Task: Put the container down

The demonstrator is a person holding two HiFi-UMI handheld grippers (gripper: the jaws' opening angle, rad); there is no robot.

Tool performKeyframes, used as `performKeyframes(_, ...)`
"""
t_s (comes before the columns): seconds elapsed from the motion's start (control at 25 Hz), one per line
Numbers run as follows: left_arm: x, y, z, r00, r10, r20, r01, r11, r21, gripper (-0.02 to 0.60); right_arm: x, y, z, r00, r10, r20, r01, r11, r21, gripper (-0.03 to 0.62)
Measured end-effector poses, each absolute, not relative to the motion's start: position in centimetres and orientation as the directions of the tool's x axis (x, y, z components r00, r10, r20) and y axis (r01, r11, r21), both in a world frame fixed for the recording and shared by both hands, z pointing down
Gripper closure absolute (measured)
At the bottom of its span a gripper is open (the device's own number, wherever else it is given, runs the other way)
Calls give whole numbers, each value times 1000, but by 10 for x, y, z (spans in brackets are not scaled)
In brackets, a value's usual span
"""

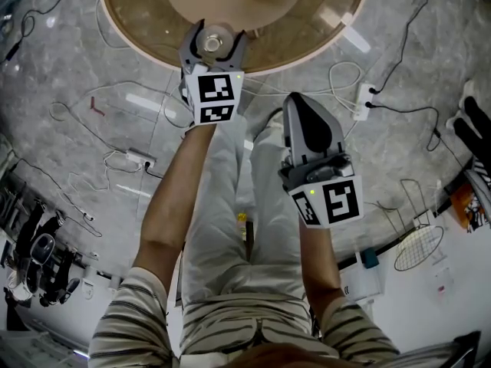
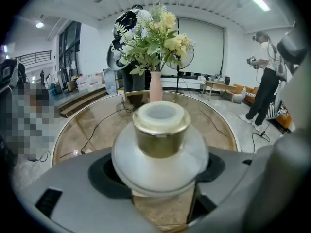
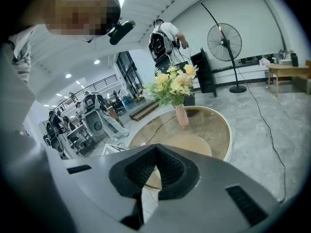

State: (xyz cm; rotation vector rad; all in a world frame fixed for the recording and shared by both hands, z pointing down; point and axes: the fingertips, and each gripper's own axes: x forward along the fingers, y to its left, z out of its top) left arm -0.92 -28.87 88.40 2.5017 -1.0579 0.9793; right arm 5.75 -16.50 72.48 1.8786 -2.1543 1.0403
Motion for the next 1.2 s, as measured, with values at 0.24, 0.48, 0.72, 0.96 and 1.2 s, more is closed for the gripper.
performKeyframes(0.24,-9,-289,891,506,-533,678,-712,-702,-20,252,60,-165,725,-229,-840,492,-906,-1,-424,583)
performKeyframes(0.48,-11,-286,897,502,-531,682,-711,-703,-24,254,61,-162,726,-223,-838,498,-905,-12,-425,583)
performKeyframes(0.72,-8,-286,891,535,-527,660,-715,-699,22,198,59,-159,721,-221,-842,492,-904,-13,-428,583)
performKeyframes(0.96,-9,-285,871,528,-548,649,-721,-693,1,192,61,-157,706,-214,-858,468,-905,-7,-426,583)
performKeyframes(1.2,-15,-279,827,509,-595,622,-754,-657,-11,196,69,-145,681,-211,-867,452,-903,-4,-430,583)
